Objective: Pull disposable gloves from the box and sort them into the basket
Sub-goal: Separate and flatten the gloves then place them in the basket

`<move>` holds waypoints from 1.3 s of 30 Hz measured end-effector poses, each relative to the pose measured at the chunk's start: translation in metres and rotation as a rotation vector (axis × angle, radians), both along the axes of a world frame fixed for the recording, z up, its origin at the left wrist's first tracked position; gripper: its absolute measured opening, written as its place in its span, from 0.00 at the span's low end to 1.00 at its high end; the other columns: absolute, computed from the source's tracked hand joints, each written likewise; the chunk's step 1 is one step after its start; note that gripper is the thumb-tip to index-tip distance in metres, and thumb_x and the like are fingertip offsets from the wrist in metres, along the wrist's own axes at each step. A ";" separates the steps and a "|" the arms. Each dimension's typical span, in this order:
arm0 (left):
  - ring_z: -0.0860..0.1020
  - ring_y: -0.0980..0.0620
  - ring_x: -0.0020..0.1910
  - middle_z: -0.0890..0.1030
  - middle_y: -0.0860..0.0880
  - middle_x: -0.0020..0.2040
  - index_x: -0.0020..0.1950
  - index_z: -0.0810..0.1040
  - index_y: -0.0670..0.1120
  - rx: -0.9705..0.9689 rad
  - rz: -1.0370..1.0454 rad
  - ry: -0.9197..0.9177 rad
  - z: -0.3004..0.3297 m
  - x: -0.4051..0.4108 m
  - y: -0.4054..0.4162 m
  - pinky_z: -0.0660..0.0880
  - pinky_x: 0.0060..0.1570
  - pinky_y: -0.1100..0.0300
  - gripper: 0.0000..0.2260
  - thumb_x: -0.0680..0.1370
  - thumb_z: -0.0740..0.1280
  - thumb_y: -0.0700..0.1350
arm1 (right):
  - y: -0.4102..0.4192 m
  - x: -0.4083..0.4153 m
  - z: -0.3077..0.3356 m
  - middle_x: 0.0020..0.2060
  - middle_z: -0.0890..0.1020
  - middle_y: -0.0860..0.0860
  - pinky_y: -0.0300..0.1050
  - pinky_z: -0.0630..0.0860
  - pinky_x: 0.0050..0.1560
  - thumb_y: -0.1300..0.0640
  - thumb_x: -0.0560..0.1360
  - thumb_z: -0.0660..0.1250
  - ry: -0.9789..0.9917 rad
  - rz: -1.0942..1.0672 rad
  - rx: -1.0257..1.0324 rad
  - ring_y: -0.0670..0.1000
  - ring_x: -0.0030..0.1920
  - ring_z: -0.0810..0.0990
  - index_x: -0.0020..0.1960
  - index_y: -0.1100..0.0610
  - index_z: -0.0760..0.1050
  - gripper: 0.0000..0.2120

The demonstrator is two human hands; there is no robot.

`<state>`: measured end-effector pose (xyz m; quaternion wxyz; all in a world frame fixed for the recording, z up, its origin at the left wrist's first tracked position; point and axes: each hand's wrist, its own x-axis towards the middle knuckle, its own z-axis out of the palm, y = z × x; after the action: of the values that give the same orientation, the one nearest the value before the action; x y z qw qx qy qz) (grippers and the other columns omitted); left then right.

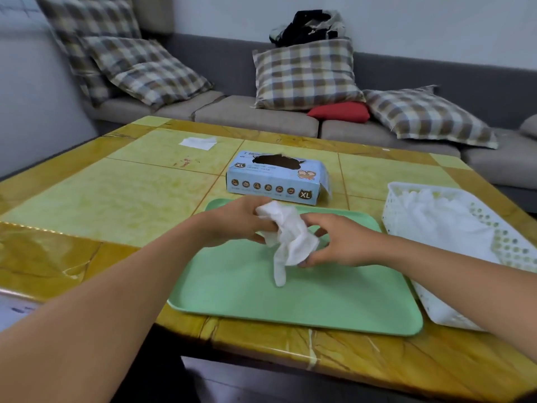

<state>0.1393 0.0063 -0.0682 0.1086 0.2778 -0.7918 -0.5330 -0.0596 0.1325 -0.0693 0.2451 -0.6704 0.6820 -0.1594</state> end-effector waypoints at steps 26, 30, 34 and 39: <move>0.78 0.50 0.37 0.85 0.41 0.50 0.59 0.82 0.44 0.225 0.200 0.200 0.005 -0.035 0.037 0.76 0.31 0.61 0.13 0.75 0.75 0.39 | 0.018 -0.006 0.025 0.45 0.85 0.55 0.45 0.83 0.45 0.60 0.73 0.76 -0.670 -0.301 -0.127 0.49 0.43 0.84 0.53 0.60 0.81 0.10; 0.79 0.45 0.41 0.86 0.40 0.50 0.60 0.81 0.44 0.199 0.186 0.148 0.006 -0.030 0.029 0.76 0.30 0.60 0.13 0.76 0.74 0.38 | 0.017 -0.017 0.028 0.42 0.84 0.56 0.43 0.83 0.45 0.64 0.76 0.72 -0.875 -0.356 -0.086 0.51 0.41 0.82 0.52 0.63 0.81 0.05; 0.76 0.47 0.38 0.85 0.41 0.46 0.55 0.84 0.47 0.126 0.310 0.097 0.007 -0.026 0.016 0.75 0.32 0.57 0.07 0.77 0.72 0.40 | 0.019 -0.022 0.030 0.38 0.81 0.53 0.42 0.81 0.43 0.63 0.76 0.72 -0.890 -0.332 0.019 0.48 0.38 0.81 0.51 0.61 0.79 0.04; 0.78 0.46 0.36 0.86 0.40 0.47 0.55 0.84 0.46 0.172 0.269 0.103 0.007 -0.027 0.024 0.67 0.33 0.56 0.08 0.81 0.69 0.48 | 0.021 -0.013 0.023 0.48 0.86 0.55 0.46 0.82 0.49 0.57 0.69 0.78 -0.842 -0.285 0.014 0.51 0.47 0.85 0.60 0.61 0.78 0.22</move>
<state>0.1120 0.0304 -0.0616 0.1955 0.3619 -0.6921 -0.5931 -0.0722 0.1537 -0.0459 0.4815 -0.4448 0.6094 -0.4461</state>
